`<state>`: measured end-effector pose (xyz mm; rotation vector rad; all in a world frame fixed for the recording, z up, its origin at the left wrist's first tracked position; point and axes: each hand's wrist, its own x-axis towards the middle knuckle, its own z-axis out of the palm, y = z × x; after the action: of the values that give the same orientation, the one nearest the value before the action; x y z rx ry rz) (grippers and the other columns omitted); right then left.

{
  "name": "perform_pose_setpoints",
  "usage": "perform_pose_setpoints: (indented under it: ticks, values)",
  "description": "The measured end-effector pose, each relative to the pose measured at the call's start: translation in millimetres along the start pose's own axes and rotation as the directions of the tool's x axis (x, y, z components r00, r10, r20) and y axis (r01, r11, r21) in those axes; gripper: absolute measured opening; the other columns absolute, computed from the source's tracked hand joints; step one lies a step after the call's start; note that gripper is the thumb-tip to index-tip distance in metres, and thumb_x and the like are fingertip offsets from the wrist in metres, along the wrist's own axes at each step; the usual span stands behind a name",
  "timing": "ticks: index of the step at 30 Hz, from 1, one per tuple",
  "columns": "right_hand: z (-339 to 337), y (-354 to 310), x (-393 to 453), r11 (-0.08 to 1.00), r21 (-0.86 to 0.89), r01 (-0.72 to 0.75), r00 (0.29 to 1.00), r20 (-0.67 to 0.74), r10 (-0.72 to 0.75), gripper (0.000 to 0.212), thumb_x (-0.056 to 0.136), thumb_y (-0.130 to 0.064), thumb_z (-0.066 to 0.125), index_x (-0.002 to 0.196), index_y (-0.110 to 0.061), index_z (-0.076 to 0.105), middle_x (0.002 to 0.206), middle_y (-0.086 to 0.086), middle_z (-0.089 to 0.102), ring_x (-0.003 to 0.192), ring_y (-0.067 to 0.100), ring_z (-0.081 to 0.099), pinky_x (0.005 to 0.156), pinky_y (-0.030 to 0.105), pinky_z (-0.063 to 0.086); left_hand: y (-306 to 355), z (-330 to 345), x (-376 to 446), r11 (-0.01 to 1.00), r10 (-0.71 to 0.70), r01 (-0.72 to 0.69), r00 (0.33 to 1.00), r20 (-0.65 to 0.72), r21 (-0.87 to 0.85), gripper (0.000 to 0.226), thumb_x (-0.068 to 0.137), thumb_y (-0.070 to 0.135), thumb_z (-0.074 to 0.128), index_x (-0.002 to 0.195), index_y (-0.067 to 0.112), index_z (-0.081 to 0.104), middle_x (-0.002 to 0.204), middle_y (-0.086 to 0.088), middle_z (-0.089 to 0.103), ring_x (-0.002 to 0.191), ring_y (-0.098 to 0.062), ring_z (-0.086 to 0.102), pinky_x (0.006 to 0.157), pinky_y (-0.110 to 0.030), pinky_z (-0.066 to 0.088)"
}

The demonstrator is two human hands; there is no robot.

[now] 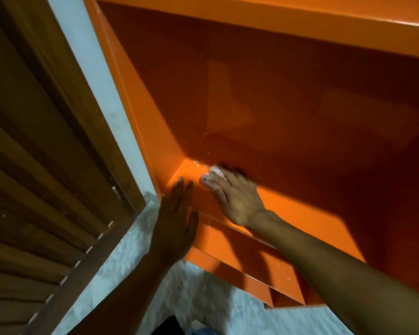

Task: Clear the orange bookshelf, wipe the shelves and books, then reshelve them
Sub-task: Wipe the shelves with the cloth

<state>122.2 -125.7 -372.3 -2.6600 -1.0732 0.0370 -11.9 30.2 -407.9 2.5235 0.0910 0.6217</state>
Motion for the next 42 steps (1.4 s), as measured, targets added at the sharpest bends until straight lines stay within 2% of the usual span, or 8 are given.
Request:
perform_pose_setpoints:
  ticks: [9,14,18,20,26,31,36,42]
  values:
    - [1,-28,-69,0.859,0.212,0.466,0.885,-0.142,-0.444,0.039,0.090,-0.001,0.057,0.115,-0.027,0.070,0.127,-0.010,0.062,0.109,0.024,0.057,0.081,0.049,0.044,-35,-21,-17,0.998,0.022,-0.025,0.998,0.054,0.060,0.081,0.083,0.004,0.057,0.155,0.009,0.019,0.158,-0.014,0.031,0.146,-0.024,0.026,0.104,-0.065,0.041]
    - [-36,-17,-24,0.843,0.473,0.256,0.917,-0.395,-0.057,0.026,0.103,-0.008,0.049,0.110,-0.023,0.070,0.120,-0.015,0.066,0.116,0.005,0.061,0.101,0.029,0.044,-46,-20,-23,0.996,0.040,-0.053,0.986,0.163,0.076,0.087,0.084,0.011,0.057,0.158,0.011,0.012,0.167,-0.007,0.012,0.154,-0.022,0.009,0.109,-0.063,0.037]
    - [-39,15,60,0.838,0.542,-0.064,0.943,-0.241,0.228,0.033,0.103,-0.036,0.045,0.125,-0.021,0.066,0.122,-0.014,0.063,0.109,-0.005,0.056,0.092,0.008,0.042,-46,-20,-24,0.993,0.044,-0.063,0.982,0.186,0.100,0.095,0.084,0.014,0.058,0.159,0.017,0.000,0.168,0.000,-0.004,0.154,-0.015,-0.005,0.117,-0.058,0.027]
    - [-25,20,94,0.893,0.434,-0.120,0.951,-0.209,0.229,0.040,0.098,-0.052,0.046,0.124,-0.030,0.066,0.127,-0.008,0.064,0.115,0.006,0.058,0.095,0.017,0.042,-48,-18,-25,0.991,0.050,-0.072,0.981,0.187,0.110,0.095,0.084,0.014,0.059,0.159,0.015,0.001,0.168,-0.001,-0.003,0.154,-0.015,-0.006,0.118,-0.055,0.024]
    - [8,-5,143,0.937,0.052,-0.345,0.919,-0.185,0.349,0.043,0.101,-0.040,0.044,0.144,-0.033,0.046,0.147,0.007,0.048,0.134,0.032,0.043,0.108,0.042,0.032,-58,-17,-25,0.978,0.101,-0.133,0.976,0.195,0.159,0.091,0.084,0.015,0.059,0.159,0.011,0.007,0.168,-0.005,0.004,0.155,-0.018,0.000,0.120,-0.050,0.016]
    - [15,-10,141,0.943,0.064,-0.326,0.938,-0.102,0.331,0.073,0.082,-0.070,0.029,0.143,-0.033,0.045,0.151,-0.003,0.046,0.136,0.029,0.043,0.112,0.045,0.033,-57,-18,-25,0.981,0.105,-0.133,0.975,0.197,0.139,0.095,0.082,0.011,0.058,0.159,0.013,0.003,0.168,-0.003,-0.001,0.155,-0.019,0.000,0.121,-0.052,0.015]
    - [11,-41,99,0.952,0.169,-0.255,0.967,0.036,0.252,0.051,0.103,-0.052,0.024,0.147,-0.030,0.037,0.150,0.007,0.047,0.134,0.032,0.047,0.110,0.043,0.037,-59,-27,-25,0.991,0.106,-0.102,0.993,0.050,-0.088,0.072,0.085,0.000,0.047,0.154,0.009,0.030,0.162,-0.006,0.029,0.150,-0.019,0.026,0.116,-0.046,0.035]
    - [23,-87,45,0.988,0.150,-0.035,0.991,-0.122,0.054,0.040,0.102,-0.038,0.036,0.132,-0.019,0.055,0.137,0.008,0.057,0.122,0.032,0.048,0.104,0.042,0.032,-59,-46,-16,0.962,-0.182,0.123,0.953,-0.241,-0.243,0.058,0.085,-0.020,0.047,0.137,0.005,0.051,0.139,-0.011,0.055,0.133,-0.018,0.049,0.111,-0.041,0.042]
